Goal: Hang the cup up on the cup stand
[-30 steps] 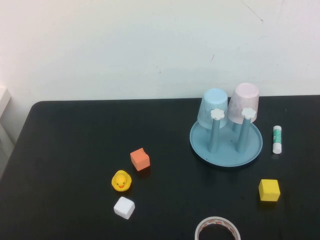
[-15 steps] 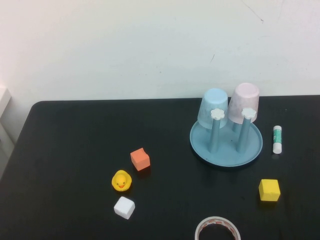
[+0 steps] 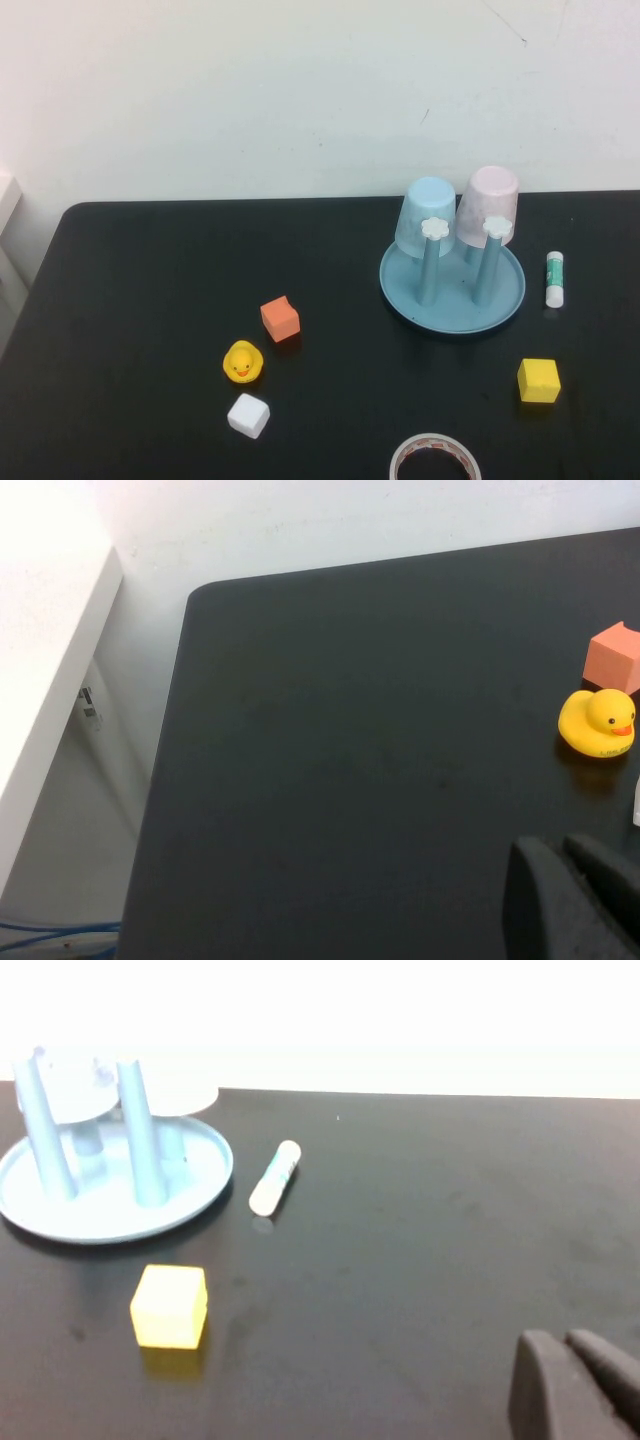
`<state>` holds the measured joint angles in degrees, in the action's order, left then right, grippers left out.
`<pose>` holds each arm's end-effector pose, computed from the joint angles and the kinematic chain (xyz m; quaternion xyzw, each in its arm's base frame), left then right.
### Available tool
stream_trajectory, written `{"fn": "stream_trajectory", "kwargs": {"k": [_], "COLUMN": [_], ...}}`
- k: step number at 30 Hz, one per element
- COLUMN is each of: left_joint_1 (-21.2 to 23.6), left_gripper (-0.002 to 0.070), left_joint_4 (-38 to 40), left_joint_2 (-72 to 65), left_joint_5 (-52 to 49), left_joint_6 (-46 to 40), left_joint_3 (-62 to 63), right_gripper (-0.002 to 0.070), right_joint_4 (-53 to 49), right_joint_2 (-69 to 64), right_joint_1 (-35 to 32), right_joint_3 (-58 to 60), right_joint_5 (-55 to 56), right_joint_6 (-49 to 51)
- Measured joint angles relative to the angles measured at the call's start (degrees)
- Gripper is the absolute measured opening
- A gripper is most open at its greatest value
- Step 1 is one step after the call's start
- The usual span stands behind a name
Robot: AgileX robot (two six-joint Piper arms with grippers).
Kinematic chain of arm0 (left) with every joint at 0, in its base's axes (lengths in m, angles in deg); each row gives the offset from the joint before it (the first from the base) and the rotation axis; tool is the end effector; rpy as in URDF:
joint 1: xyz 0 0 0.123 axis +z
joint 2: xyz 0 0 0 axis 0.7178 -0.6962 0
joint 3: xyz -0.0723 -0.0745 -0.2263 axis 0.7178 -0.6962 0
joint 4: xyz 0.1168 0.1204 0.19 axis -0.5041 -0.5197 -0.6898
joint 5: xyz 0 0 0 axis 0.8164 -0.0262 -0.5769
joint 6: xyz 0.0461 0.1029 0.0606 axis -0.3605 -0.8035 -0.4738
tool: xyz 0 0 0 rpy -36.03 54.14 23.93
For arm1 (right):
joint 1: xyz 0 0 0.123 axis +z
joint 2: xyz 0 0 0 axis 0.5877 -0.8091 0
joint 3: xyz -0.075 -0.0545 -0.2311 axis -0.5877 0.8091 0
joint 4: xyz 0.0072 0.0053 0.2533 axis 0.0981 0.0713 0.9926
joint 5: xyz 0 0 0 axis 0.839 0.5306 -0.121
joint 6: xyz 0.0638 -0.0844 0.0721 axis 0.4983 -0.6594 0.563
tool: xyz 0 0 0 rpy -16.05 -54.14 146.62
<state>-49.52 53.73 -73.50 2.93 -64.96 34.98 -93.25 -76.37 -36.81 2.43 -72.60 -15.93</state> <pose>0.1269 -0.0087 0.1711 0.0277 0.7883 -0.0208 0.6143 0.1287 -0.0062 0.1717 -0.0028 0.7790 -0.0334 0.6261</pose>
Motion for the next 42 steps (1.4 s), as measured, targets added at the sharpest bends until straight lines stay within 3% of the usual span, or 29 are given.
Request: {"fn": "stream_trajectory", "kwargs": {"k": [11, 42], "left_joint_1": [0.00, 0.00], "left_gripper": [-0.0001, -0.0001], "left_joint_4": [0.00, 0.00], "left_joint_2": [0.00, 0.00], "left_joint_5": [0.00, 0.00], "left_joint_6": [0.00, 0.10], "left_joint_3": [0.00, 0.00], "right_gripper": [-0.0001, -0.0001], "right_joint_4": [1.14, 1.97], "right_joint_2": [0.00, 0.00], "right_joint_1": [0.00, 0.00], "right_joint_3": [-0.11, -0.46], "right_joint_5": [-1.98, -3.19], "right_joint_6": [-5.84, -3.80]}}
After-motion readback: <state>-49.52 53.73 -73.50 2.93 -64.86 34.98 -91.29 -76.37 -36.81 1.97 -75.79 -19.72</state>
